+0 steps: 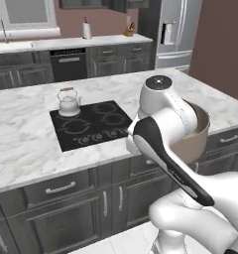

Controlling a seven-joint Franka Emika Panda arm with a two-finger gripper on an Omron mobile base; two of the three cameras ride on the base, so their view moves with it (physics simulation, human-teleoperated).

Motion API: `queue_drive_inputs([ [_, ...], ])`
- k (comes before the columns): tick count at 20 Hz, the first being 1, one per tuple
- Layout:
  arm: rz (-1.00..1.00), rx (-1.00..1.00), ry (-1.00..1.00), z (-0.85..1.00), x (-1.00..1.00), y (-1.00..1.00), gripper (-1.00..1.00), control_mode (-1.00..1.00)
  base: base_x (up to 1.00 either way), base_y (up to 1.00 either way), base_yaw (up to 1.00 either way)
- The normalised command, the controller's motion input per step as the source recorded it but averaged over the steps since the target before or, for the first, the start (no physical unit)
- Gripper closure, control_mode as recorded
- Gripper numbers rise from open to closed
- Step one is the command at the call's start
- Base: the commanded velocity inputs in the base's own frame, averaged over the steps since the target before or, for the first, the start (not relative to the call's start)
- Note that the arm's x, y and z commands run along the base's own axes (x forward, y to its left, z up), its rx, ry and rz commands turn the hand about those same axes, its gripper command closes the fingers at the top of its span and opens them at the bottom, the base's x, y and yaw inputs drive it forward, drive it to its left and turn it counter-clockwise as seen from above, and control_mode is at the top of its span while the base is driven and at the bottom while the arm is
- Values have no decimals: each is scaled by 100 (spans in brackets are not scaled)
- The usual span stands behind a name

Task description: Pick the kettle from the cabinet and place it on a stove burner. Then pick the pot from the counter and place it on another stove burner. Finally, turn both burners on.

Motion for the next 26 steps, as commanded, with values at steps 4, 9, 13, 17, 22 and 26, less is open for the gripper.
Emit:
queue_drive_inputs([
  [4, 0, 0, 0, 0, 0, 0, 100, 100, 28, -40, 39],
  [9, 0, 0, 0, 0, 0, 0, 100, 100, 25, -16, 35],
  [13, 0, 0, 0, 0, 0, 0, 100, 100, 38, -5, 25],
  [17, 0, 0, 0, 0, 0, 0, 100, 100, 57, -29, 12],
  [22, 0, 0, 0, 0, 0, 0, 100, 100, 35, -42, -2],
  [26, 0, 0, 0, 0, 0, 0, 100, 100, 51, -34, 0],
])
